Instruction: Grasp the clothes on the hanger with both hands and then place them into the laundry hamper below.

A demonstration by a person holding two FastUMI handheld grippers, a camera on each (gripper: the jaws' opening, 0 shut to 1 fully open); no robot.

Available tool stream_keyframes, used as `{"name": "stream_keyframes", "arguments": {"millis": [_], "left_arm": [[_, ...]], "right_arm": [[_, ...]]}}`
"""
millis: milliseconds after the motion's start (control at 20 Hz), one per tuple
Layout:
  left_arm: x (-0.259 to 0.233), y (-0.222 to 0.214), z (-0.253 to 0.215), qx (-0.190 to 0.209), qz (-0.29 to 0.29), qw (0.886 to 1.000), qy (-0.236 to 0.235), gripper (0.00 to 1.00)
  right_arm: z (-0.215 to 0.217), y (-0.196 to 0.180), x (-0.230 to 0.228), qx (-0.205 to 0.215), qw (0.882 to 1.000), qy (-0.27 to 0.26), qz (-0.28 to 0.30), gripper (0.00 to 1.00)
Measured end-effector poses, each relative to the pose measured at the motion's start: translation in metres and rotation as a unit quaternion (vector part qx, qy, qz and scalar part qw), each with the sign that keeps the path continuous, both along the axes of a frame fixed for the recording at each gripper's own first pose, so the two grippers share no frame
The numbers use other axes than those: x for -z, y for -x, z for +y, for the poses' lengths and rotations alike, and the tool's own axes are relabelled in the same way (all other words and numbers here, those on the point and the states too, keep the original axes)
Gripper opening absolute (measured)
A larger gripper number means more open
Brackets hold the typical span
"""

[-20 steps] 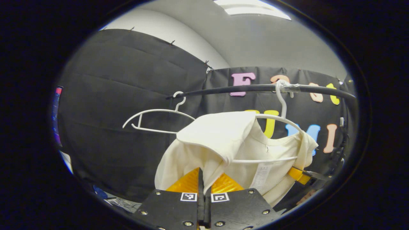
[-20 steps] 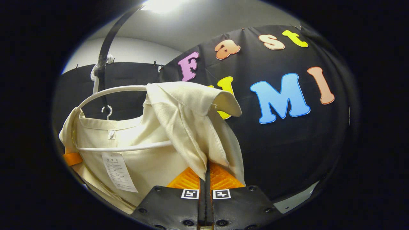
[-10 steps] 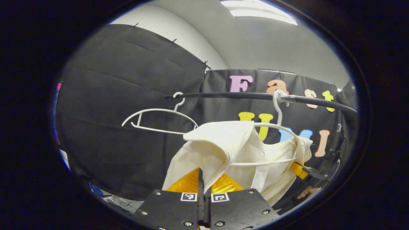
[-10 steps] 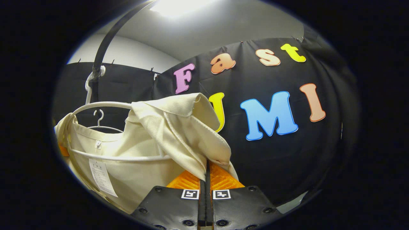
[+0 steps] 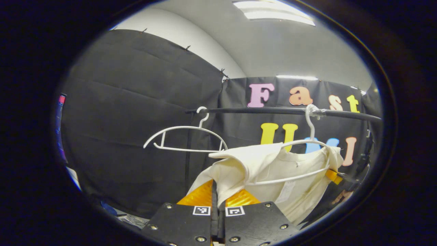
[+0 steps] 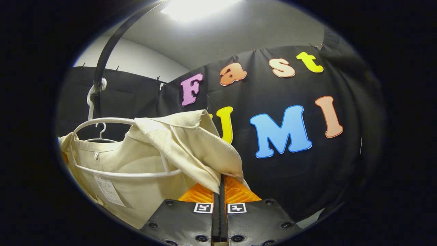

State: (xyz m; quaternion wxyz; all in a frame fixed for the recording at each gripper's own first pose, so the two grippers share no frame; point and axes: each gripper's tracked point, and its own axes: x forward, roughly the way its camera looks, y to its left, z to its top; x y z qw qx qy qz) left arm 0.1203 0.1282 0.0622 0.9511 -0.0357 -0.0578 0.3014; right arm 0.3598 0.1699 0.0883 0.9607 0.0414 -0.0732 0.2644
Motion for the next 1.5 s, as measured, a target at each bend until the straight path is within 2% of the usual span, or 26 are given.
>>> {"name": "stream_keyframes", "arguments": {"millis": [150,200,250,400,600,800,1000,1100,1250,1400,1500], "left_arm": [[-0.007,0.0,0.017,-0.002,-0.005,1.0,-0.003,0.0],[-0.004,0.001,0.021,-0.002,-0.001,1.0,-0.005,0.01],[-0.002,0.001,0.024,-0.001,0.003,1.0,-0.007,0.01],[-0.002,-0.004,0.029,0.001,0.011,1.0,-0.016,0.01],[-0.012,-0.006,0.049,0.0,0.017,0.999,-0.041,0.0],[-0.021,-0.016,0.053,-0.006,0.012,0.999,-0.045,0.01],[-0.03,-0.026,0.057,-0.008,0.0,0.999,-0.04,0.01],[-0.032,-0.027,0.064,-0.013,0.012,0.998,-0.058,0.0],[-0.032,-0.033,0.066,-0.016,0.035,0.997,-0.074,0.0],[-0.022,-0.046,0.061,0.005,0.024,0.999,-0.044,0.01],[-0.009,-0.05,0.061,0.014,0.028,0.999,-0.029,0.01]], "right_arm": [[-0.007,-0.012,-0.004,0.01,1.0,-0.006,0.003,0.01],[-0.01,-0.015,-0.006,0.015,1.0,-0.009,0.005,0.05],[-0.01,-0.018,-0.006,0.018,1.0,-0.011,0.006,0.01],[-0.016,-0.017,-0.003,0.018,1.0,-0.006,0.011,0.01],[-0.02,0.006,0.011,-0.019,0.999,-0.008,0.046,0.0],[-0.026,0.031,-0.002,-0.043,0.999,-0.009,0.03,0.0],[-0.037,0.02,-0.021,-0.022,0.999,-0.024,0.009,0.01],[-0.042,0.019,-0.034,-0.012,0.999,-0.04,-0.004,0.01],[-0.044,-0.006,-0.049,0.019,0.998,-0.046,-0.036,0.01],[-0.049,-0.029,-0.049,0.058,0.995,-0.042,-0.066,0.01],[-0.046,-0.045,-0.034,0.068,0.996,-0.038,-0.051,0.0]]}}
